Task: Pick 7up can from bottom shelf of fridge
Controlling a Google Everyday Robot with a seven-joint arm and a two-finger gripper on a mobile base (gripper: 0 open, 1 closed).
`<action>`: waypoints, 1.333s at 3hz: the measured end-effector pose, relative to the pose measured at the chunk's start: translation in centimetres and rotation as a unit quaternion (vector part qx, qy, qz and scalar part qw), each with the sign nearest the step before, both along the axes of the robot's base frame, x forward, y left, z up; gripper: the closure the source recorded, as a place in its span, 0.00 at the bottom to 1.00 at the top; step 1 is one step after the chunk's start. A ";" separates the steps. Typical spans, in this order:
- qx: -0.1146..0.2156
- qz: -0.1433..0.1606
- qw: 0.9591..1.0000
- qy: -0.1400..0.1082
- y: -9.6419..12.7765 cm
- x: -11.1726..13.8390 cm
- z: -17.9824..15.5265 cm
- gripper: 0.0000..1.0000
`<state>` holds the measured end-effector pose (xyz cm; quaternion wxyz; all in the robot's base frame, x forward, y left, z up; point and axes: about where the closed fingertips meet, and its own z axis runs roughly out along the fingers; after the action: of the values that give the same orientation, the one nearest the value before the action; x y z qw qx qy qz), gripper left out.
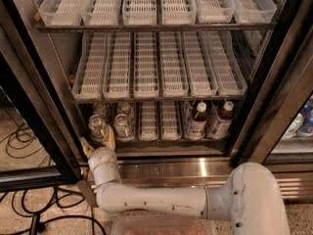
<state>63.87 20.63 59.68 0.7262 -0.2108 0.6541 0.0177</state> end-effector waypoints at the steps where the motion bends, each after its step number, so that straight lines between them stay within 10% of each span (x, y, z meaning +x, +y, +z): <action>1: 0.001 -0.006 1.000 -0.003 0.1 0.8 -0.1 0.39; 4: 0.004 -0.036 0.999 -0.020 -0.6 3.4 0.4 0.39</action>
Offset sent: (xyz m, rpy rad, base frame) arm 0.0256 -0.0010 -0.0020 0.0034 -0.0237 -0.0485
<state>67.29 20.05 60.10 0.7401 -0.1851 0.6464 -0.0101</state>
